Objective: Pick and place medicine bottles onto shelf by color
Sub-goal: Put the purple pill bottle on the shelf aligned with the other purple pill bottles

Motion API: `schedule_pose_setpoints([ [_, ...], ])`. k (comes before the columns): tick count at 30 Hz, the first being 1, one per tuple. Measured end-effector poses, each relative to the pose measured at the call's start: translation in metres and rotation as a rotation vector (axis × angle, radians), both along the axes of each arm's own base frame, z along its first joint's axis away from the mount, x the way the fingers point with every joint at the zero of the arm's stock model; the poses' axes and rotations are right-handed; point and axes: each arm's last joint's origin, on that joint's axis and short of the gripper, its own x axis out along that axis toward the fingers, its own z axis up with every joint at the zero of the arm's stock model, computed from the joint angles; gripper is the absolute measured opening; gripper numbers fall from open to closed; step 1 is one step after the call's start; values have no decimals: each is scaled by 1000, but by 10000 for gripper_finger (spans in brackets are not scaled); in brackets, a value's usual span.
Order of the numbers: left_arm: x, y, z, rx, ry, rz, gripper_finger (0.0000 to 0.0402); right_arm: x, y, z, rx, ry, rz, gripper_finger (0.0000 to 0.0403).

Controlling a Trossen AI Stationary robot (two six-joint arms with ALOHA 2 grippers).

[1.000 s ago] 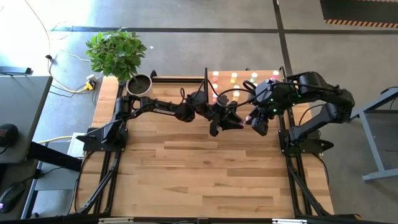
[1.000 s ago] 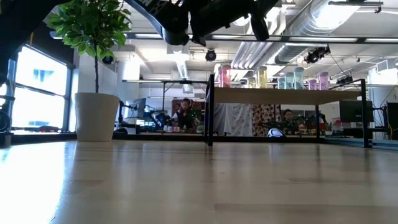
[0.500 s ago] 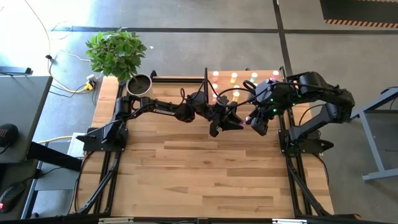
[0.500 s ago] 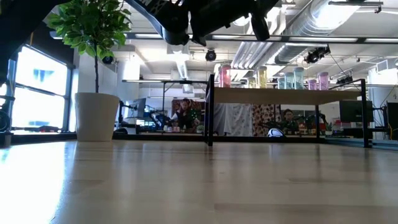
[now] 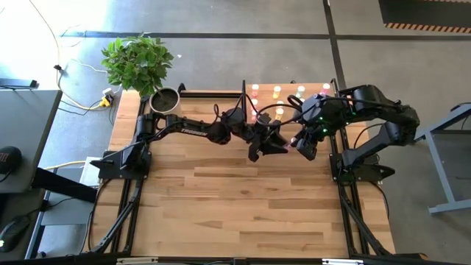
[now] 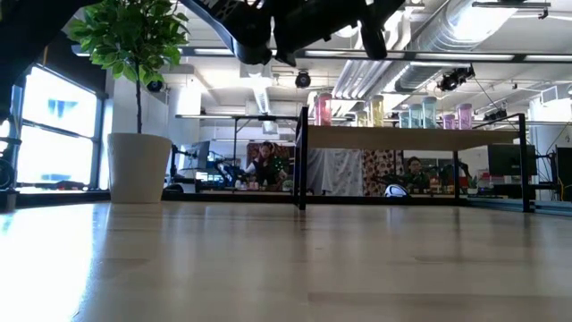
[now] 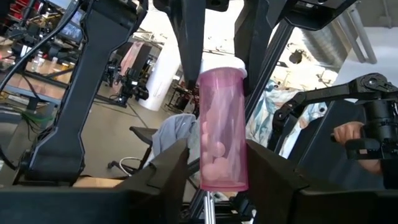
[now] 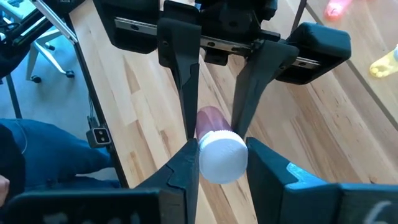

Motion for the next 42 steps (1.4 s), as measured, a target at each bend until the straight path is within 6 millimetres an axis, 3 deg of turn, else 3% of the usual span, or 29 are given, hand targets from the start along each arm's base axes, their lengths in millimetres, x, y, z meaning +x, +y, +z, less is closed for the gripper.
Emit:
schedule_pose_setpoints([
  [11,-5,24,-2,-78,52,30,237,-3,-2,-1,-37,22,-42,88],
  [26,-14,49,-3,-85,80,10,229,-26,-11,12,-141,-61,-179,88],
  [42,-14,48,-3,-36,67,-7,218,-54,-49,22,-325,-84,-365,88],
])
